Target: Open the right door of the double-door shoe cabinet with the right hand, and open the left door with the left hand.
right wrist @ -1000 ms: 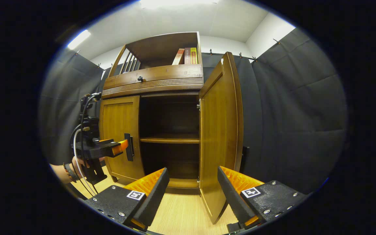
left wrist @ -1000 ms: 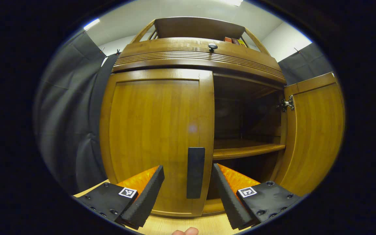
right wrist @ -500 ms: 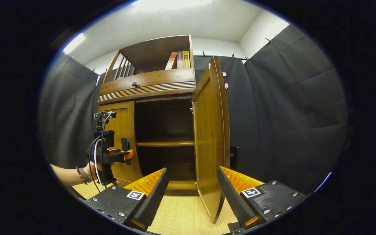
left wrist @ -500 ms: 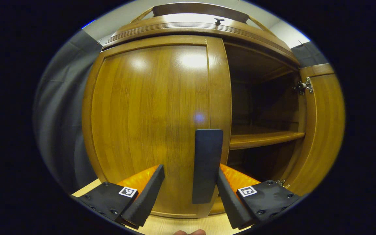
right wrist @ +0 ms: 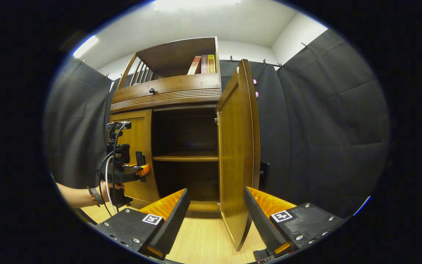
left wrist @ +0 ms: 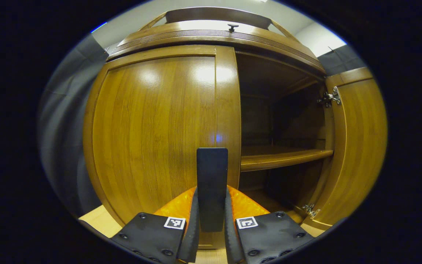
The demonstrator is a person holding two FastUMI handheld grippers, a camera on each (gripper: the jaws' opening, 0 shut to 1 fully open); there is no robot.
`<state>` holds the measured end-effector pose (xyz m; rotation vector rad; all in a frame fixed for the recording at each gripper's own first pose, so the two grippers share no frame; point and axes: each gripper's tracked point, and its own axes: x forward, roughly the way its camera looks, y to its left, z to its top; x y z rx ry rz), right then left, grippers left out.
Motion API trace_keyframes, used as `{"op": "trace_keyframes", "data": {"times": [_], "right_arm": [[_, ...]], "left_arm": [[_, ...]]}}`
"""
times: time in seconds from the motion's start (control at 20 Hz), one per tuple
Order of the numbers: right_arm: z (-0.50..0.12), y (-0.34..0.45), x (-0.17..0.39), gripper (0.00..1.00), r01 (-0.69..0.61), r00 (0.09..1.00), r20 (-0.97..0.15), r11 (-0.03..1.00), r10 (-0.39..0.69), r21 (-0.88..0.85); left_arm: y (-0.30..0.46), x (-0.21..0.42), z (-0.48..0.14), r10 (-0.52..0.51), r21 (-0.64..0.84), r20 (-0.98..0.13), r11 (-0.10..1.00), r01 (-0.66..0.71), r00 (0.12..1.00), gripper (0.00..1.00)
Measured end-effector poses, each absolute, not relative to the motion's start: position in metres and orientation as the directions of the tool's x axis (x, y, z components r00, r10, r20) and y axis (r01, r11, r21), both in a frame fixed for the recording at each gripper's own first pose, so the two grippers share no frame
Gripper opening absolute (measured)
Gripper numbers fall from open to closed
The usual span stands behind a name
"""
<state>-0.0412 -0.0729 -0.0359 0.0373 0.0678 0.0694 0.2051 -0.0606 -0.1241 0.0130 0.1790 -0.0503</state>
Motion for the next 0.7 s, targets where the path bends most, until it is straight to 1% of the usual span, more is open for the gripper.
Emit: {"op": "trace_keyframes", "data": {"times": [0.05,0.1,0.3,0.45,0.7], "right_arm": [[-0.038,-0.072,-0.042,0.92,-0.069,0.995,-0.070,0.997,0.072,0.042],[-0.039,-0.071,-0.043,0.92,-0.068,0.995,-0.070,0.997,0.071,0.044],[-0.044,-0.064,-0.048,0.92,-0.075,0.993,-0.084,0.996,0.078,0.040],[-0.043,-0.063,-0.050,0.92,-0.077,0.993,-0.087,0.997,0.079,0.022],[-0.038,-0.055,-0.048,0.92,-0.092,0.992,-0.081,0.996,0.094,0.020]], "left_arm": [[-0.058,0.203,-0.124,-0.042,0.013,-0.191,0.999,0.045,0.981,0.38],[-0.058,0.203,-0.125,-0.038,0.025,-0.195,0.999,0.043,0.980,0.31],[-0.055,0.187,-0.118,-0.040,0.011,-0.203,0.999,0.043,0.978,0.33],[-0.048,0.155,-0.113,-0.049,0.009,-0.204,0.999,0.052,0.978,0.32],[-0.028,0.104,-0.100,-0.032,0.001,-0.227,0.999,0.033,0.973,0.30]]}}
